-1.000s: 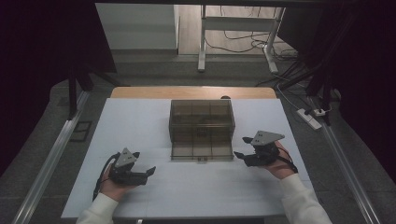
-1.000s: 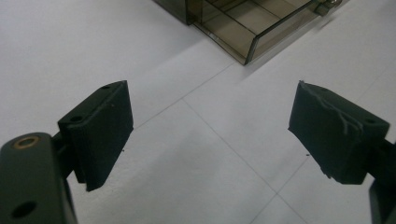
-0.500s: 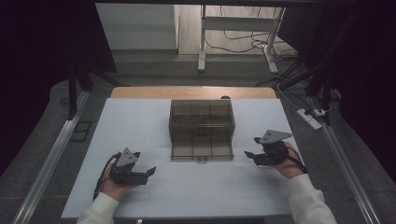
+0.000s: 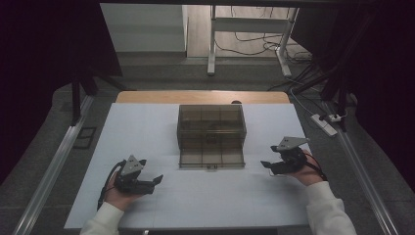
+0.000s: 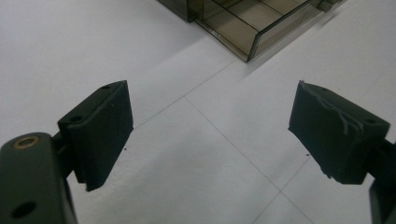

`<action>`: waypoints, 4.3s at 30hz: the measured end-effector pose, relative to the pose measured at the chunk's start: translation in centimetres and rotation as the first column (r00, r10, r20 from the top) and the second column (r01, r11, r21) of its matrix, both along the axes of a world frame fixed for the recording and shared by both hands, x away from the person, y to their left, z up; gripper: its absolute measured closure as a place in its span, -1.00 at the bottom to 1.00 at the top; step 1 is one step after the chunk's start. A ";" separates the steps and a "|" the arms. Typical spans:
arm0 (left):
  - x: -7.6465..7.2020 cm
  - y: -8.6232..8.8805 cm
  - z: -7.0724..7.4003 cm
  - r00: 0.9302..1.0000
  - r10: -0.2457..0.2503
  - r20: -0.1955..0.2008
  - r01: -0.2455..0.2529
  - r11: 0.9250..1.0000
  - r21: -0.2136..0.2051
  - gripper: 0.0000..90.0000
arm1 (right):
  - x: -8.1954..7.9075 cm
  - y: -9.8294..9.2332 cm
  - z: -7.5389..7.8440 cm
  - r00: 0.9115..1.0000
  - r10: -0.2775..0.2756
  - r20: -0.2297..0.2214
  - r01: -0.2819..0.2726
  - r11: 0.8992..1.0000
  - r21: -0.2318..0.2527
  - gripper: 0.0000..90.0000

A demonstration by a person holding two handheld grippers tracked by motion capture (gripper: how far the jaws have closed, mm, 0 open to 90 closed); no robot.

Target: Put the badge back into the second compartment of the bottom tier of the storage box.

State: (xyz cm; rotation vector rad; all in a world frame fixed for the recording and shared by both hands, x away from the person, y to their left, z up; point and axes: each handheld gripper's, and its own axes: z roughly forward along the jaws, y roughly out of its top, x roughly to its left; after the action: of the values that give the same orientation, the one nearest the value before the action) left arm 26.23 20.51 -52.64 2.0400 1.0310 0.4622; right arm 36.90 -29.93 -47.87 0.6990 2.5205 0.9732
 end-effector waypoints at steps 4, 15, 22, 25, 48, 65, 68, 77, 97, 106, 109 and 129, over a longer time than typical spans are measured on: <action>0.0 0.0 0.0 1.000 0.000 -0.001 0.000 1.000 -0.001 -0.70 | 0.1 -0.3 -0.1 1.000 0.008 -0.007 -0.008 1.000 0.000 -0.41; -0.1 0.1 0.0 1.000 0.002 0.001 -0.002 1.000 0.001 -0.70 | 0.6 -2.2 -0.3 0.999 -0.001 -0.039 0.000 1.000 -0.031 -0.51; 0.0 0.2 0.0 1.000 0.000 0.001 0.000 1.000 0.001 -0.70 | 0.8 -3.3 -0.5 0.997 -0.006 -0.072 0.003 0.999 -0.045 -0.57; -0.1 0.1 0.0 1.000 0.000 0.001 0.000 1.000 0.002 -0.70 | 0.9 -3.6 -0.6 0.997 -0.003 -0.075 -0.001 0.999 -0.052 -0.59; 0.0 0.2 -0.1 1.000 0.000 -0.002 0.000 1.000 0.005 -0.70 | 1.4 -3.5 -2.1 0.986 0.093 -0.140 -0.110 0.987 -0.119 -0.72; 0.0 0.2 -0.1 1.000 0.001 -0.003 -0.001 1.000 0.004 -0.70 | 1.6 -3.0 -2.9 0.976 0.132 -0.174 -0.158 0.977 -0.143 -0.68; 0.0 0.2 -0.1 1.000 0.001 -0.004 -0.001 1.000 0.006 -0.70 | 1.7 -3.1 -2.9 0.973 0.139 -0.183 -0.165 0.977 -0.135 -0.65; 0.0 0.1 -0.1 1.000 -0.001 -0.004 0.001 1.000 0.007 -0.70 | 1.9 -3.3 -3.0 0.966 0.145 -0.212 -0.171 0.979 -0.110 -0.54; 0.0 0.2 -0.1 1.000 0.001 -0.003 -0.001 1.000 0.009 -0.70 | 2.0 -3.0 -2.6 0.967 0.131 -0.217 -0.165 0.975 -0.147 -0.27; 0.0 0.2 -0.1 1.000 0.003 -0.001 -0.003 1.000 0.006 -0.70 | 2.1 -3.0 -2.5 0.970 0.111 -0.215 -0.143 0.979 -0.142 -0.26; 0.0 0.2 -0.1 1.000 0.003 -0.001 -0.003 1.000 0.007 -0.70 | 2.2 -3.0 -2.4 0.975 0.099 -0.198 -0.127 0.983 -0.134 -0.26; 0.0 0.2 -0.1 1.000 0.003 0.000 -0.003 1.000 0.008 -0.70 | 2.0 -2.9 -0.7 0.991 0.090 -0.100 -0.085 0.995 0.052 -0.27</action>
State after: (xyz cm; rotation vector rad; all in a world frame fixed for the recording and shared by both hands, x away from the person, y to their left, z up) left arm 26.18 20.76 -52.70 2.0454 1.0343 0.4682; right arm 38.92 -32.83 -48.59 0.6729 2.6452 1.0556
